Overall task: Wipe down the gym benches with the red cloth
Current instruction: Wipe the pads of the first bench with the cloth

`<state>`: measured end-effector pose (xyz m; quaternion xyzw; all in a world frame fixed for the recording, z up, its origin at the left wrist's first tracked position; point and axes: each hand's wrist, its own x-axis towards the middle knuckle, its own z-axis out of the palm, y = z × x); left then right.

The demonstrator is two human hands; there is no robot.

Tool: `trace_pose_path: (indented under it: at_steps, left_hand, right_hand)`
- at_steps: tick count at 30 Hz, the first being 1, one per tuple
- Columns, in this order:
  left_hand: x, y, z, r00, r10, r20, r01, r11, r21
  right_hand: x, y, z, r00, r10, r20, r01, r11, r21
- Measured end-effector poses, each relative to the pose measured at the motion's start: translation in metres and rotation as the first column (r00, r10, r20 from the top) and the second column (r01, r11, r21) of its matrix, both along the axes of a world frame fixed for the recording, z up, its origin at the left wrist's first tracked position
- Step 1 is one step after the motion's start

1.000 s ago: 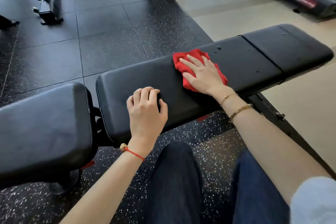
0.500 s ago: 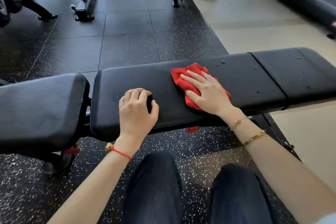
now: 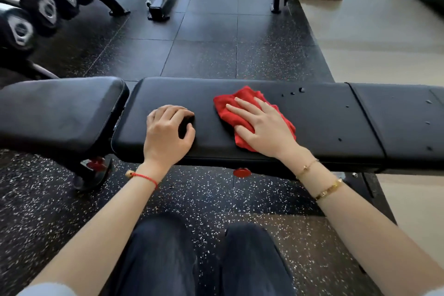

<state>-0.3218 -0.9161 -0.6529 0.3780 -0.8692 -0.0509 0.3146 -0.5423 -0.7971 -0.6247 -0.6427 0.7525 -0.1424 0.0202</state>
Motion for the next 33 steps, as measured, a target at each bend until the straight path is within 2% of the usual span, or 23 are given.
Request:
trace_pose_path:
  at_steps: [5, 8, 13, 19, 24, 28, 33]
  left_hand:
    - [-0.003, 0.005, 0.003, 1.0, 0.027, 0.01, -0.027, 1.0, 0.013]
    - [-0.007, 0.009, 0.005, 0.999, 0.042, 0.017, -0.042, 0.999, 0.012]
    - [-0.011, 0.012, 0.004, 0.997, 0.071, 0.009, -0.07, 0.997, -0.015]
    - [-0.009, 0.015, 0.003, 0.998, 0.056, 0.035, -0.055, 0.998, -0.024]
    - [-0.016, 0.024, 0.007, 1.0, 0.03, 0.007, -0.03, 1.0, -0.001]
    - [-0.042, 0.041, 0.015, 1.0, -0.017, -0.003, 0.017, 0.997, 0.07]
    - [-0.073, 0.058, 0.009, 0.998, 0.006, 0.059, -0.012, 0.996, 0.092]
  right_hand:
    - [-0.052, 0.005, 0.002, 0.988, -0.153, -0.018, 0.154, 0.987, 0.037]
    - [-0.051, -0.017, 0.005, 0.977, -0.213, 0.004, 0.211, 0.972, 0.098]
    - [-0.026, -0.028, 0.003, 0.994, -0.108, 0.017, 0.106, 0.99, 0.09]
    - [-0.025, 0.012, -0.002, 0.999, 0.03, 0.029, -0.03, 1.0, 0.006]
    - [-0.058, -0.002, 0.002, 0.997, -0.068, -0.022, 0.069, 0.996, 0.062]
    - [-0.051, -0.028, 0.006, 0.985, -0.169, 0.023, 0.166, 0.981, 0.097]
    - [-0.035, -0.001, 0.004, 0.998, -0.044, 0.055, 0.041, 0.998, 0.047]
